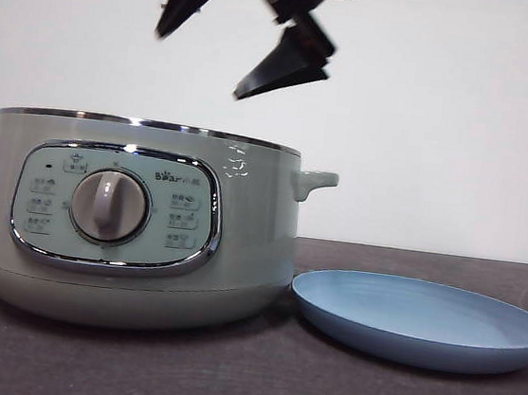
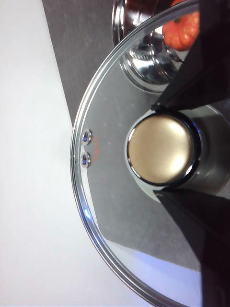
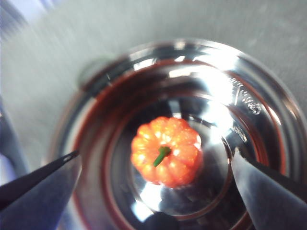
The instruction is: Take the pumpkin out from the steamer,put the pumpkin in the blue plate,close the lid
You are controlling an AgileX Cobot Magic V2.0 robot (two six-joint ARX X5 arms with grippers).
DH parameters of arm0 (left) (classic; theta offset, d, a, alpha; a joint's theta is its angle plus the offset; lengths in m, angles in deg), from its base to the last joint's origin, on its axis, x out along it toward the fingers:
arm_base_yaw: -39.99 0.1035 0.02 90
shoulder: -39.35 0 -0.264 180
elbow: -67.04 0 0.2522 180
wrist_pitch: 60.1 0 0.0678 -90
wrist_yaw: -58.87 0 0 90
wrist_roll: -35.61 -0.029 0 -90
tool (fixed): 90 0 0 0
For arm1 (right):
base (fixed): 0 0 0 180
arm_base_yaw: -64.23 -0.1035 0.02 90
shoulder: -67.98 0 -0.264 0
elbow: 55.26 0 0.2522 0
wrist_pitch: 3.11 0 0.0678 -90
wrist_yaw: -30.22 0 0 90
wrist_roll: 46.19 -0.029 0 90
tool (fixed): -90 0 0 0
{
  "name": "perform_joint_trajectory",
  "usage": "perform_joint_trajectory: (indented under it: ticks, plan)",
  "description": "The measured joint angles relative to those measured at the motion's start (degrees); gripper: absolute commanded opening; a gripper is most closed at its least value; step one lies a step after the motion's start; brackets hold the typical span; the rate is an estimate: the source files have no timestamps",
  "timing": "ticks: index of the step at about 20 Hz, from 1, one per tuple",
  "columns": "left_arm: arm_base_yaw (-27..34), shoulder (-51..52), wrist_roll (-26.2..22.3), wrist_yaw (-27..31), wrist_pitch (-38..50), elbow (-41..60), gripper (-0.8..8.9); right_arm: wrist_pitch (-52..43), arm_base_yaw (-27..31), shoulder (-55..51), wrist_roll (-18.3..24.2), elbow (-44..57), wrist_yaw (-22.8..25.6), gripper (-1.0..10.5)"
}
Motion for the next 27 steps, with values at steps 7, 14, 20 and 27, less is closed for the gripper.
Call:
perform_joint_trajectory:
  ticks: [7, 14, 20, 27]
  plan:
    - [0.0, -0.2, 0.0, 0.3, -0.4, 0.0, -0.09, 4.7, -5.0, 11.6, 6.4, -10.4, 8.2, 5.4]
    - [0.0, -0.2, 0.0, 0.2, -0.5, 0.0, -0.09, 4.4, -5.8, 19.5, 8.1, -10.5, 9.6, 5.3]
    - [0.0, -0.2, 0.0, 0.3, -1.6, 0.0, -0.09, 4.2, -6.1, 20.2, 8.1, -10.5, 9.8, 0.0]
    - [0.0, -0.6, 0.0, -3.0, 0.9, 0.0, -0.09, 19.5, -2.6, 3.2, 8.0, -10.5, 9.9, 0.0]
